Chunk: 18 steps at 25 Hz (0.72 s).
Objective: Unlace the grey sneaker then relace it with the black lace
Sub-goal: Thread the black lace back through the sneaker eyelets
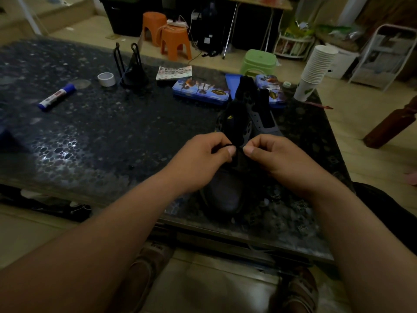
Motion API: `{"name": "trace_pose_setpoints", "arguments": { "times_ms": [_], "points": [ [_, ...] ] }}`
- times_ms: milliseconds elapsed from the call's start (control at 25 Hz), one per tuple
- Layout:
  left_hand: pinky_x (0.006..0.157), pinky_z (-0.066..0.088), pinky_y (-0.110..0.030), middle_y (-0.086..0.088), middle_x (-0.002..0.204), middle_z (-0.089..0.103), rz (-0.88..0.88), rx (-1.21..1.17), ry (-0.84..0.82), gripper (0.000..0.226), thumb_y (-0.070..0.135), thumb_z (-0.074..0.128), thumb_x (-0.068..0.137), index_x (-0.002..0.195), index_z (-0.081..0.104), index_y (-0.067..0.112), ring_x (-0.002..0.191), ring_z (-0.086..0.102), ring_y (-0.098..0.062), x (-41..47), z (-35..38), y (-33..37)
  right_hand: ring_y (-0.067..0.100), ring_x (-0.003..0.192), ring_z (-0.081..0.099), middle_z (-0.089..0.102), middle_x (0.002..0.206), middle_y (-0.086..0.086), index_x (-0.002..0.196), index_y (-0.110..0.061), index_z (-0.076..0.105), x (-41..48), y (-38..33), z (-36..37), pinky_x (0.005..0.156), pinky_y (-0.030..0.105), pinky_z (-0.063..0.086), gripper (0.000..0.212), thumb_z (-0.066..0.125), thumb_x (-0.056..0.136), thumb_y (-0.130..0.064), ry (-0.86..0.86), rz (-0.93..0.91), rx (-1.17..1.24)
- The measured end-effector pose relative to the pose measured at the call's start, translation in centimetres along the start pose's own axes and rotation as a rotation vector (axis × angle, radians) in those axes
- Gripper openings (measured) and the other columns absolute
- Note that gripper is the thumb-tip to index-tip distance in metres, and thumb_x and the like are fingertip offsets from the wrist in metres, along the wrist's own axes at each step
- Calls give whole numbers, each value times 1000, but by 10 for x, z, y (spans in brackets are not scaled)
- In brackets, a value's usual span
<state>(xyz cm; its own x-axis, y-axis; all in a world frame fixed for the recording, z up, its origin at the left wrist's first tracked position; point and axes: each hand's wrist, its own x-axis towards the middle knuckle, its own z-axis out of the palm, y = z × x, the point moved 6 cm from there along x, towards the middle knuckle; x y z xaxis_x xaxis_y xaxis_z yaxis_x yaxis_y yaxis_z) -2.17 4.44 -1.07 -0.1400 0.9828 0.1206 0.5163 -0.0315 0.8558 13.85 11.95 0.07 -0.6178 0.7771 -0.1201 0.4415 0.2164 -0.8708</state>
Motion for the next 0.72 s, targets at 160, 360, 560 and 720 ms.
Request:
{"name": "trace_pose_setpoints", "arguments": {
  "times_ms": [160,360,560,720],
  "points": [
    [75,55,-40,6,82,70,36,19,-18,11,27,64,101,91,70,27,79,66,-12,3,6,1,4,59,46,56,68,-7,99,-11,68,-1,-3,6,56,21,37,33,61,101,-43,0,-39,-18],
    [80,48,-32,15,92,60,107,175,-14,11,41,65,99,105,67,32,95,54,-10,3,16,-8,9,57,40,47,66,0,89,-8,67,-4,0,7,53,22,32,31,63,102,-36,-69,-21,8],
    [89,42,-28,17,114,53,142,317,-80,29,38,68,97,124,63,28,104,46,-14,3,17,-22,11,47,25,33,56,-5,75,-17,55,-8,3,-14,43,23,17,30,53,105,-20,-20,38,325],
    [87,40,-26,16,115,53,156,282,-83,23,36,62,101,122,64,26,103,49,-12,4,28,-19,6,42,16,23,56,-8,71,-20,54,-10,-12,-25,41,21,9,24,49,94,-22,-69,-51,859]
  ]
}}
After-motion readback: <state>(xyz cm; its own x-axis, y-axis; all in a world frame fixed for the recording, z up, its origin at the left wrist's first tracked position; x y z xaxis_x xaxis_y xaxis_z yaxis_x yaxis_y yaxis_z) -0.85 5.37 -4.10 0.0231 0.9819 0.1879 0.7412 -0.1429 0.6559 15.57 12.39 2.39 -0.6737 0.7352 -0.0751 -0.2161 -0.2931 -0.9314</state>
